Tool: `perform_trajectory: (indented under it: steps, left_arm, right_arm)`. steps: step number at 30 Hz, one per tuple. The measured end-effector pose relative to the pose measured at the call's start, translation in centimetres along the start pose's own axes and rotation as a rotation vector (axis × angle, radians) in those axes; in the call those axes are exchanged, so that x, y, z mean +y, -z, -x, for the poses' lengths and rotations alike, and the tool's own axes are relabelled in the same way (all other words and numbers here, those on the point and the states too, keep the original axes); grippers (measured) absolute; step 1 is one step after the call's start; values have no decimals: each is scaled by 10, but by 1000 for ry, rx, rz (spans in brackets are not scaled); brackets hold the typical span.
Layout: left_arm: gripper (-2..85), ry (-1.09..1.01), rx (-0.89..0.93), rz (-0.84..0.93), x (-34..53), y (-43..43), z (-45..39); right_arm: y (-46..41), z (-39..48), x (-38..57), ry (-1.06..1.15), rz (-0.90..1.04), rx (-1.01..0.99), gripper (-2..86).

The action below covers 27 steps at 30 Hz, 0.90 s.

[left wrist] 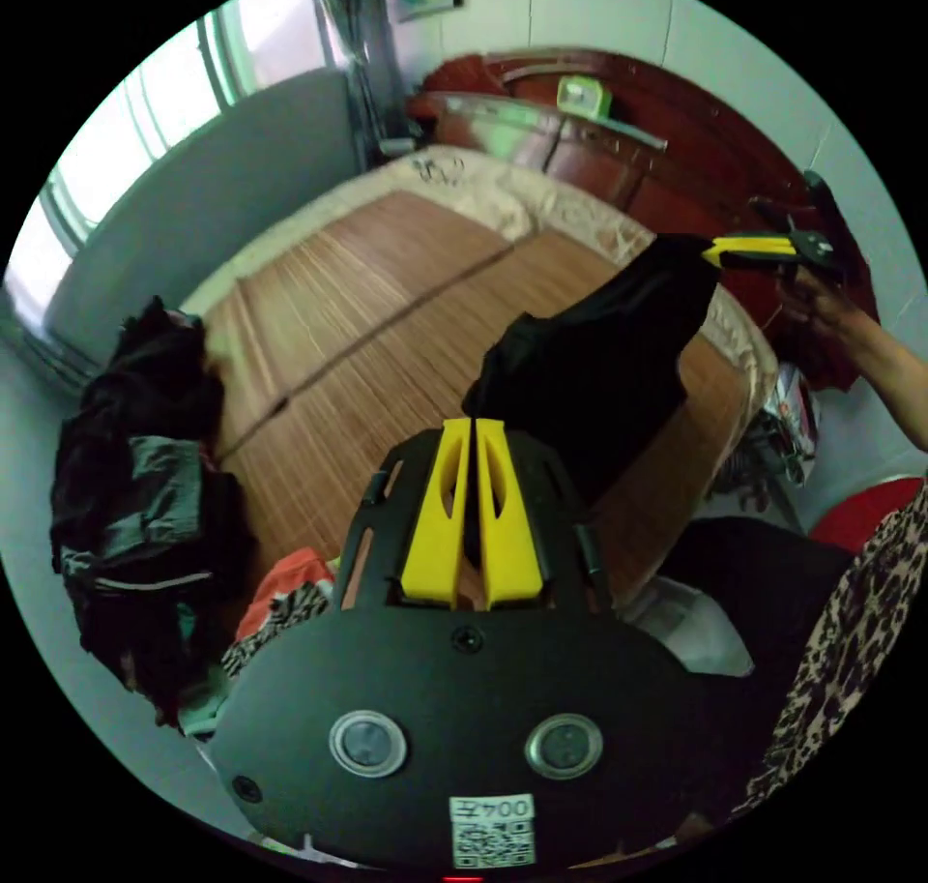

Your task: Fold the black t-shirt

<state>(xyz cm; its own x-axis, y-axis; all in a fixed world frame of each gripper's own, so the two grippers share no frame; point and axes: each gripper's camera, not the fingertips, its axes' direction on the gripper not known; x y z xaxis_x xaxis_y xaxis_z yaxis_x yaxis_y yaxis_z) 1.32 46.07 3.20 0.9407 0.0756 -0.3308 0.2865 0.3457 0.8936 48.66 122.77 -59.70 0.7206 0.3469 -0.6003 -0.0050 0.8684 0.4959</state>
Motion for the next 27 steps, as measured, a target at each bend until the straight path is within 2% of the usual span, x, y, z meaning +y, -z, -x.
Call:
perform_trajectory:
  steps: [2, 4, 6, 7, 8, 10, 13, 16, 22, 27]
  left_arm:
    - [7, 6, -90, -163, -2, 76, 1]
    - [8, 44, -84, -332, 0, 148, 8]
    - [9, 79, -104, -323, -4, 179, 17]
    - [9, 72, -130, -328, -6, 193, 19]
    - [9, 62, -164, -395, -7, 227, 22]
    - [10, 63, -147, -539, -12, 286, 31]
    - [10, 38, -219, -487, -26, 322, 35]
    - [9, 56, -226, -608, -23, 384, 42]
    - [8, -41, -407, -708, -23, 479, 32]
    - [8, -86, -356, -780, -15, 539, 34]
  right_arm:
    - [98, 3, -6, -32, -209, 76, -9]
    - [149, 9, -10, -33, -286, 79, -9]
    - [185, 18, -20, 1, -275, 72, -9]
    - [219, 23, -26, 18, -332, 116, -9]
    - [260, 23, -31, -4, -442, 115, -8]
    - [307, 27, -40, -3, -536, 76, -8]
    - [362, 50, -61, 109, -520, 170, -8]
    - [424, 46, -66, 32, -629, 154, -8]
    - [534, 74, -80, 135, -785, 310, -8]
    - [605, 86, -86, 216, -863, 387, -8]
